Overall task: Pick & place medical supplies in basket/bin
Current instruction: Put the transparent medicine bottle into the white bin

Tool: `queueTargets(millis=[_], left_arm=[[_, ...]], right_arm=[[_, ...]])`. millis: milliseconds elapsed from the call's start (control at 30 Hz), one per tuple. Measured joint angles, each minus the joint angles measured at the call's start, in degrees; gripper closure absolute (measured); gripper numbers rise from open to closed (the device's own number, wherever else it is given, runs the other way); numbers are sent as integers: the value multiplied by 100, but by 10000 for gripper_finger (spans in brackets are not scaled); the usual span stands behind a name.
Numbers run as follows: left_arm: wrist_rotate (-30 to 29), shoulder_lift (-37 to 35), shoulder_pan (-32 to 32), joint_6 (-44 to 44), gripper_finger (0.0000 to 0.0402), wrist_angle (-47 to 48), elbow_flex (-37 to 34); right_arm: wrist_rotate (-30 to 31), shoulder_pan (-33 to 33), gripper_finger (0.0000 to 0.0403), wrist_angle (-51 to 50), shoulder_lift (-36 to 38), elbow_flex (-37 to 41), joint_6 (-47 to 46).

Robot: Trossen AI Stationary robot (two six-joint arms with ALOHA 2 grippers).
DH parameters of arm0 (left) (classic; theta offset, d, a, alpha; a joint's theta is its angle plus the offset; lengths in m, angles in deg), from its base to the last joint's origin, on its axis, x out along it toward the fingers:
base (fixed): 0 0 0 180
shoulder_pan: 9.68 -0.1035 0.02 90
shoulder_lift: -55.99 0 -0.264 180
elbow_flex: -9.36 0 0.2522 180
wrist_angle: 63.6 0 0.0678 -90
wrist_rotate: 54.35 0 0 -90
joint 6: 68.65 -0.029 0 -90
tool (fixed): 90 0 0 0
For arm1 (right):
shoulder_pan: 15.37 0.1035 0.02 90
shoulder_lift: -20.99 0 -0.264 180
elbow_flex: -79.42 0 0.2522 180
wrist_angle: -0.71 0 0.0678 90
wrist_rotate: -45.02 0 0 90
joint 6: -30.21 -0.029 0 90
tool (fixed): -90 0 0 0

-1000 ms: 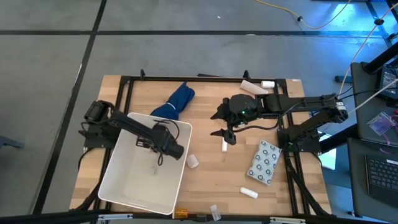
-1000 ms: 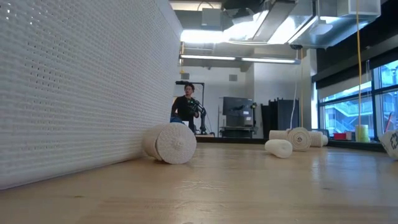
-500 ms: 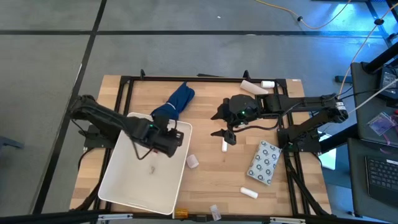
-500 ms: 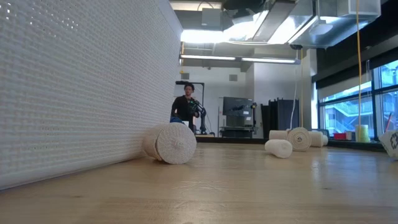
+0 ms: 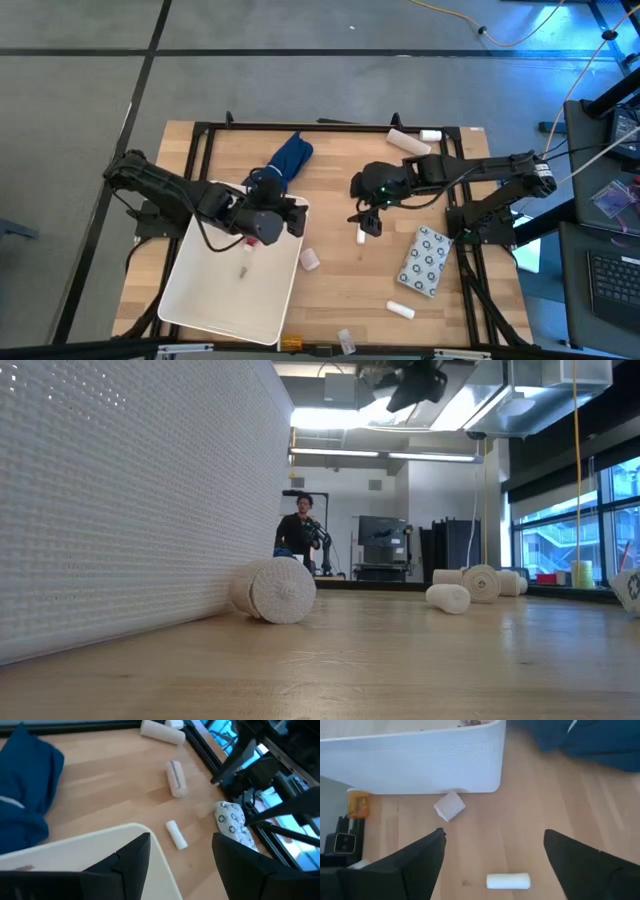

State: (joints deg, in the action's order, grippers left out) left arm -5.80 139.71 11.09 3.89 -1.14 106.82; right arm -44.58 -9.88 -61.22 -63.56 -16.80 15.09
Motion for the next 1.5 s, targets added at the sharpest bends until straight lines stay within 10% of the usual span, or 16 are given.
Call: queueTargets(millis=[633,1500], left_arm=[[1231,1,63,-3286,197,-3558,0],[1690,111,57,-3286,201,-3465,-2]], right_arm=[[18,773,68,-145,-20,0,89],[1052,2966,71,607,-1300,-4,-5266]])
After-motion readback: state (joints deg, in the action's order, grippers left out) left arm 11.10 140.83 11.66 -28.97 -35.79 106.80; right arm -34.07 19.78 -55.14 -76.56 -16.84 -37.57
